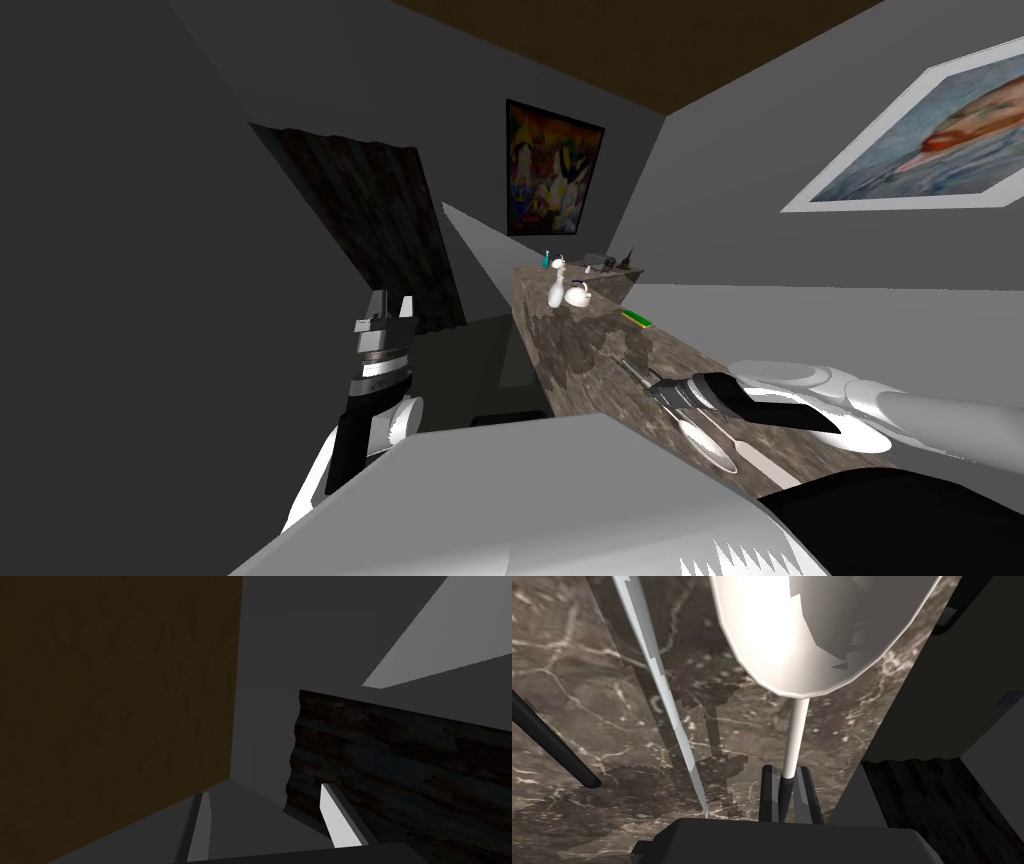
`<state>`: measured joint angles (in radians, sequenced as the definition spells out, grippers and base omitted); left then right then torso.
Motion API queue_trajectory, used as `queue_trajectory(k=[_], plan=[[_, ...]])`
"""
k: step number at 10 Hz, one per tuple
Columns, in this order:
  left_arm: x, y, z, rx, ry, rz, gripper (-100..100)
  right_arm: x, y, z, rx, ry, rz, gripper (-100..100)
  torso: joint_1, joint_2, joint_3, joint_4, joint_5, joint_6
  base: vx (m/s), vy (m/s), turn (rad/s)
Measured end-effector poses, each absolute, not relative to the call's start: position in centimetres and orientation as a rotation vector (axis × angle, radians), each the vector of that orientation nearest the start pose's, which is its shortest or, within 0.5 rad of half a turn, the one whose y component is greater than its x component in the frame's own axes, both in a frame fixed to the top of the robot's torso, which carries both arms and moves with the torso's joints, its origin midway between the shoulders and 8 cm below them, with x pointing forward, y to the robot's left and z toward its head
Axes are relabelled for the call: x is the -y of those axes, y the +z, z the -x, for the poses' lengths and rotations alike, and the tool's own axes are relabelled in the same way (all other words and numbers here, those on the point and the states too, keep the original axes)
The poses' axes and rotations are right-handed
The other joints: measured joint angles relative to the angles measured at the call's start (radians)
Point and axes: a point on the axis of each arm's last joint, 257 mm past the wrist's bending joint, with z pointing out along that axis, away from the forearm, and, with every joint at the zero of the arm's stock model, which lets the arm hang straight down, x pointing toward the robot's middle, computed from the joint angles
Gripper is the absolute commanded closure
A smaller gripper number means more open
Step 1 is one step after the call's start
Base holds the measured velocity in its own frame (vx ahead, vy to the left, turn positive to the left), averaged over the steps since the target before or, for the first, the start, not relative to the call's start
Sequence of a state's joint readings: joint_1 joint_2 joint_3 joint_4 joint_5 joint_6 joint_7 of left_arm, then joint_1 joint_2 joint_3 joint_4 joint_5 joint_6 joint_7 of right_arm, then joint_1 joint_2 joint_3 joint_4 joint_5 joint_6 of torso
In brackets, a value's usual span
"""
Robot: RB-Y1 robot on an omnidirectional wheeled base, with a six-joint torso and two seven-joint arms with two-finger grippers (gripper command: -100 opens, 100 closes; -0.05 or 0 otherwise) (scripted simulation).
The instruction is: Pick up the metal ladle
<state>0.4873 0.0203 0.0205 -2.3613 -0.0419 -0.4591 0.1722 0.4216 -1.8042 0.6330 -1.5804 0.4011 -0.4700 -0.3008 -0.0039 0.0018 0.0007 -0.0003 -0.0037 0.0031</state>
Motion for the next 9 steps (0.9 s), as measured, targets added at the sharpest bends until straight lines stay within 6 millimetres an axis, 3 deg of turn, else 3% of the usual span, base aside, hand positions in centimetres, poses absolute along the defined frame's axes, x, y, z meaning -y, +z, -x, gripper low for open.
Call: queue_trajectory(k=[8, 9], plan=[[-27.42, 5.67, -33.43, -0.574, -1.432, 0.636, 0, 53.11, -32.25, -19.64, -2.799, 0.224, 0.247, 100, 0.000, 0.000, 0.000, 0.000, 0.000, -0.001, -0.020, -0.010, 0.053], [-27.42, 5.66, -33.43, -0.574, -1.432, 0.636, 0, 53.12, -32.26, -19.59, -2.799, 0.223, 0.247, 0, 0.000, -0.001, -0.001, 0.000, 0.000, -0.002, 0.000, 0.000, 0.000]])
